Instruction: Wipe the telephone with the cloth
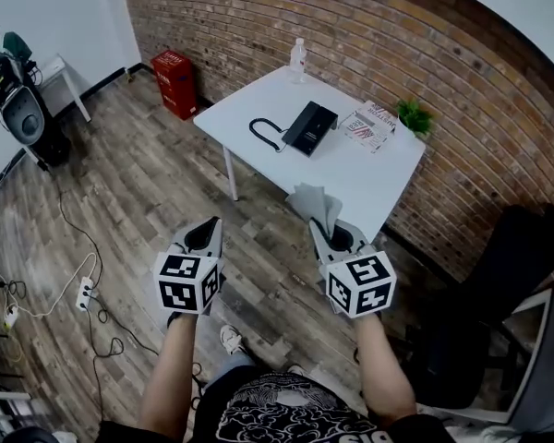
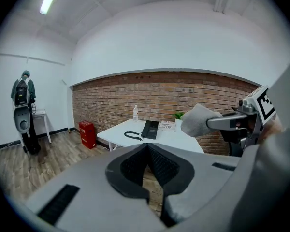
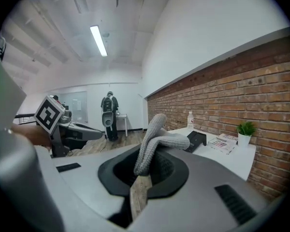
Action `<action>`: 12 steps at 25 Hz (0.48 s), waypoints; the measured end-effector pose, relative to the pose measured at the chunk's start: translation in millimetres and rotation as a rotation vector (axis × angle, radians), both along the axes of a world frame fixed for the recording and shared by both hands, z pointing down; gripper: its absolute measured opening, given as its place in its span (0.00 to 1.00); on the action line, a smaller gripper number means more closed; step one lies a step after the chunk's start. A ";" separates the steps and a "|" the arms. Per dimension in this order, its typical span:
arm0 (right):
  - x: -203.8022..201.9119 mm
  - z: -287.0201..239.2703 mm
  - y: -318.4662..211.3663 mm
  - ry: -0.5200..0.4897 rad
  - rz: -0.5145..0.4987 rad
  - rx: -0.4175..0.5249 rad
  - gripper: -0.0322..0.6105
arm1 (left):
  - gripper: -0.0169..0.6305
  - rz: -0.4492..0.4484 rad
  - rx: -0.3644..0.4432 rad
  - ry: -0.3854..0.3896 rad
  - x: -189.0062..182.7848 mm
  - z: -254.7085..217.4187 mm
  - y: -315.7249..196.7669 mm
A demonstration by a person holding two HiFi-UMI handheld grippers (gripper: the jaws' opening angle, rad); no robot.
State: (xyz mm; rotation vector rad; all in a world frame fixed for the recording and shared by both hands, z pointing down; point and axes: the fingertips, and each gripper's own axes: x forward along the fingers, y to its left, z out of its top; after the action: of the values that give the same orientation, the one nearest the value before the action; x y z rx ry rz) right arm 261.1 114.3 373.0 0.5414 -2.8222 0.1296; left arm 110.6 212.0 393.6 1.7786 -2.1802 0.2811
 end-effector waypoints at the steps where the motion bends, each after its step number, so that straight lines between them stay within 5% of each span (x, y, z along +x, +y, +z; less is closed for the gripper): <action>1: -12.2 0.2 -1.9 0.003 0.008 -0.003 0.07 | 0.04 0.010 -0.001 0.004 -11.8 0.4 -3.5; 12: -126.0 0.4 -14.1 0.023 0.087 -0.002 0.07 | 0.04 0.078 -0.010 0.041 -134.4 13.5 -22.3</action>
State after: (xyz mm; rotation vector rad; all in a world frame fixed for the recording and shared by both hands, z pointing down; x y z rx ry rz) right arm 135.1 100.3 373.3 0.6606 -2.7764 0.1417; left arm -23.7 189.7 407.1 1.8496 -2.0812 0.2703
